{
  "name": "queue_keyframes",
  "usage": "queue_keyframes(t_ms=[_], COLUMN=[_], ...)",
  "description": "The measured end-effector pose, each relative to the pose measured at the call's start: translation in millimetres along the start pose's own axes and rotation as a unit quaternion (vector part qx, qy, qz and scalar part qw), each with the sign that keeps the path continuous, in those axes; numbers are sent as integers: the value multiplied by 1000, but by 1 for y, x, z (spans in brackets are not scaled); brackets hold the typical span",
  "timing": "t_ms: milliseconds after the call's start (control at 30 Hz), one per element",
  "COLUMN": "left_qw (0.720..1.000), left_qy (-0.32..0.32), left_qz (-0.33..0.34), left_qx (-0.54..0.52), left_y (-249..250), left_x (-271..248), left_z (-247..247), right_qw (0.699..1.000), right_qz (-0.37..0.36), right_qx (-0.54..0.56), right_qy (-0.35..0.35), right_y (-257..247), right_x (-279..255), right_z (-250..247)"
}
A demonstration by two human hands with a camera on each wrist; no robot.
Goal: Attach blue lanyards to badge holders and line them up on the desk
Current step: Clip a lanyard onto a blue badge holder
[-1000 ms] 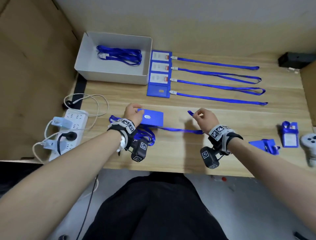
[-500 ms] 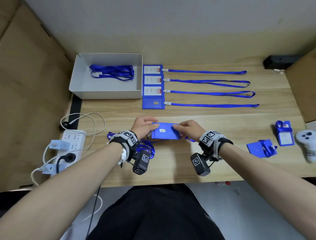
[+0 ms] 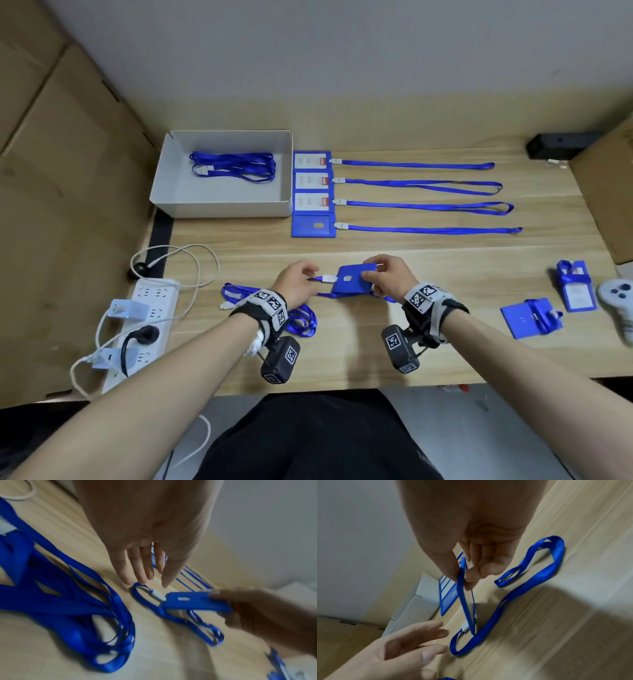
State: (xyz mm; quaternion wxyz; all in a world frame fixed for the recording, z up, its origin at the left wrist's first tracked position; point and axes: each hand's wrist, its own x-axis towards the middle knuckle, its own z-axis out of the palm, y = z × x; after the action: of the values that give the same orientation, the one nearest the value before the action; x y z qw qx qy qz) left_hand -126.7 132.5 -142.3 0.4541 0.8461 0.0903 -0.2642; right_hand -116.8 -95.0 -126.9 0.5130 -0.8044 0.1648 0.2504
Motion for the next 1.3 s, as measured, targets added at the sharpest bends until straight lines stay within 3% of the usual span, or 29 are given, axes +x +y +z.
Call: queue_keyframes(t_ms=[100,233,400,567,833,933,1033,1300], left_qw=[988,979,990,994,992,976,961,933], left_qy=[-12,-1,4,24,55,87,124,200], left_qz=[53,76,88,100,71,34,6,-68], left_qx=[146,190,114,36,-86,-199,-246,-291], left_y=[-8,-11,-11,-7,14,19,18,-4], left_x=[1,4,1,-5,8,10,11,15], left_z=[10,26,48,45,23,10,-11,-47], right_qw=[999,991,979,996,993,994,985,980], right_qz=[16,16,-8,-42,-103,-62,-31,-42], right_qx=[38,134,200,77,-53,9,64,-19], right_qy=[10,4,-35,-16,-26,-86,-157,-194], right_y=[-1,-6,-2,2,2,2,-11,-35], right_x=[-3,-13,-16,-5,2,-1,-3,15], right_z=[4,3,1,5,2,5,16,37])
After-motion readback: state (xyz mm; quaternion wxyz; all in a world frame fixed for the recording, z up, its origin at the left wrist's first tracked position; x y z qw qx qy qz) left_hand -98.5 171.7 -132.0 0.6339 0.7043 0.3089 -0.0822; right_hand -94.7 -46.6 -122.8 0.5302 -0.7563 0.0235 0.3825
